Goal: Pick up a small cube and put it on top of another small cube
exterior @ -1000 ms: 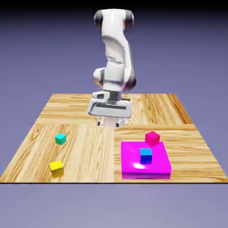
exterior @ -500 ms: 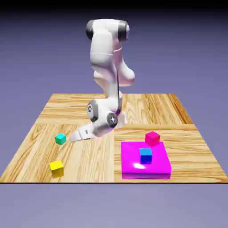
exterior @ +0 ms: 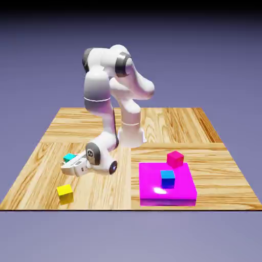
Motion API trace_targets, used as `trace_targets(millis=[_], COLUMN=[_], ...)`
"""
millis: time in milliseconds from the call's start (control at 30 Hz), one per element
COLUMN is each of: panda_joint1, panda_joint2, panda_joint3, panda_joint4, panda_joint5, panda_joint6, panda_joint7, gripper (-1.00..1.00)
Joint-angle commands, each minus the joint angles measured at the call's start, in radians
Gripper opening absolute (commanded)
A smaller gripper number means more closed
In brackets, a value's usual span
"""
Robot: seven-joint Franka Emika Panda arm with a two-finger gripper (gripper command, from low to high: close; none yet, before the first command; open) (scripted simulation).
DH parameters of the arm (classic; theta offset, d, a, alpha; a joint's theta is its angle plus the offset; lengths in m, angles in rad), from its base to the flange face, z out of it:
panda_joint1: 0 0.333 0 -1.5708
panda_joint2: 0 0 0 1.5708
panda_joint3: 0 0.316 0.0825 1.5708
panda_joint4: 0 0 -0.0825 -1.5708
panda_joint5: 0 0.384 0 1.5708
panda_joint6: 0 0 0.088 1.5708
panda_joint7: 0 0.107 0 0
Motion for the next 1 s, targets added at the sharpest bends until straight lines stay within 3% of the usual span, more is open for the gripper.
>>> trace_targets(millis=[0, 133, 967], panda_joint1=[0.017, 0.124, 0.922], panda_joint2=[-0.027, -0.027, -0.218], panda_joint3=[0.021, 0.072, -0.397], panda_joint4=[-0.01, 0.006, 0.364], panda_joint5=[0.033, 0.149, 1.229], panda_joint6=[-0.018, 0.009, 0.488], panda_joint7=[-0.015, -0.085, -0.85], gripper=[-1.0, -1.0, -1.0])
